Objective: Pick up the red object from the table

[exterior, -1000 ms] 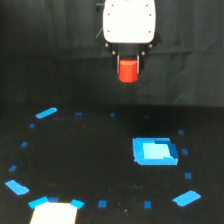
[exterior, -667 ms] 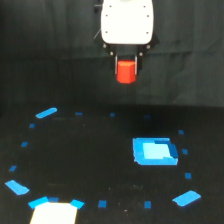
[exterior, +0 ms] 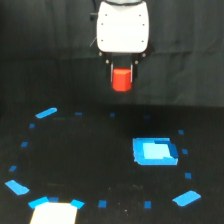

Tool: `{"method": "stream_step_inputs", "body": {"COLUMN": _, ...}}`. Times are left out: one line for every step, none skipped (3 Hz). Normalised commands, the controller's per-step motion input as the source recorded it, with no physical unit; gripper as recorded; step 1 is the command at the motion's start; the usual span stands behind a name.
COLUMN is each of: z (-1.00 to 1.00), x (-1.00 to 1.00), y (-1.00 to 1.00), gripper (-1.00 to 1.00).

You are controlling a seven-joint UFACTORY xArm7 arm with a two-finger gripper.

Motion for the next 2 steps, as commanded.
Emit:
{"method": "stream_step_inputs", "body": {"z": -0.46, "x": -0.48, "y": 0.25, "gripper": -1.00}}
{"method": "stream_step_inputs", "body": {"z": -0.10, "x": -0.77, "y": -0.47, "gripper": -1.00}}
